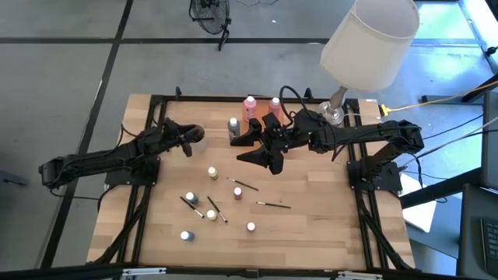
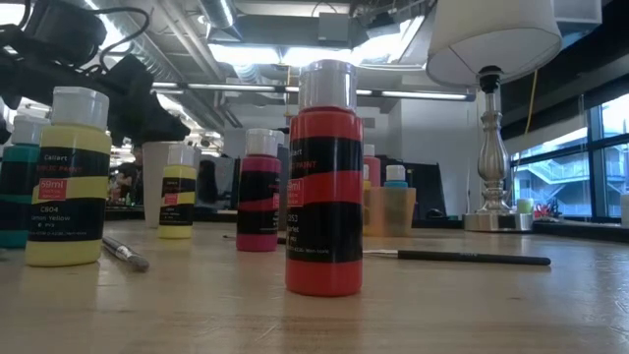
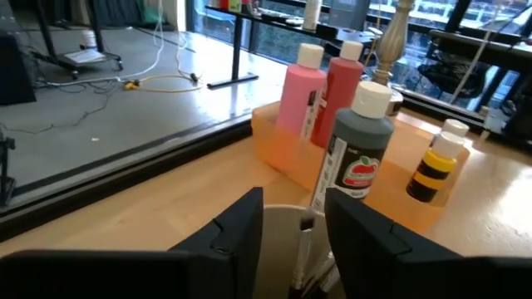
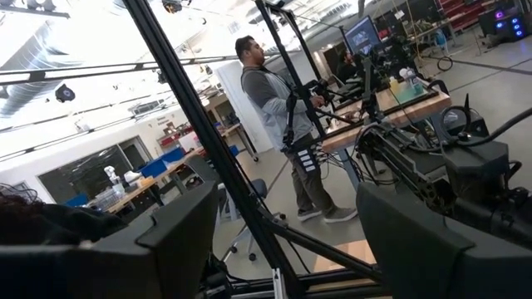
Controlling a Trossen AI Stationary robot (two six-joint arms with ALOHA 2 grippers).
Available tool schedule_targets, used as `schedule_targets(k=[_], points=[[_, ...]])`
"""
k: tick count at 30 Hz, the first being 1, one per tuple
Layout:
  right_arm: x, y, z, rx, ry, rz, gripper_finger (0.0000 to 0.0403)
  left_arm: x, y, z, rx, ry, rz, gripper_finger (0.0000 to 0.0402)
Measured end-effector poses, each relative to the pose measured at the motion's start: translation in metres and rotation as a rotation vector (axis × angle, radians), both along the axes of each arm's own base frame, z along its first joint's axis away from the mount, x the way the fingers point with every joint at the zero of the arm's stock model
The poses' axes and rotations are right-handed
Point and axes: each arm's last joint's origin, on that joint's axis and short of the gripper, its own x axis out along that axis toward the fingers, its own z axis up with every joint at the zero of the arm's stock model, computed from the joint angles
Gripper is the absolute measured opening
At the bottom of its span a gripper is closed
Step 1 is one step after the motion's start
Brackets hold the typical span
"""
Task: Pick & Place Paint Supplies
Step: Put the small green paint bottle into the orange bin
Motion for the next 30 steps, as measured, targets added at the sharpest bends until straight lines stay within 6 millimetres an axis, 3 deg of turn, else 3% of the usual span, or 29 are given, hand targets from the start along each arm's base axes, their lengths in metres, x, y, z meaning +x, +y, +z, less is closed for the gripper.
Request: schedule_targets(k=[17, 24, 30], points=[[-0.001, 0.002, 0.002, -0.026, -0.033, 0.053, 0.0291, -0.003, -0.002, 0.031, 0.103, -0.3, -0.008, 0.0127], [-0.001, 0.006, 0.002, -0.048, -0.043, 0.066, 0.0291, -0.007, -0.007, 0.064, 0.094, -0.47, -0.121, 0.0125], [-0.002, 0.006, 0.003, -0.048, -0.046, 0.064, 0.0291, -0.009, -0.012, 0.089, -0.04, -0.623, -0.278, 0.0125]])
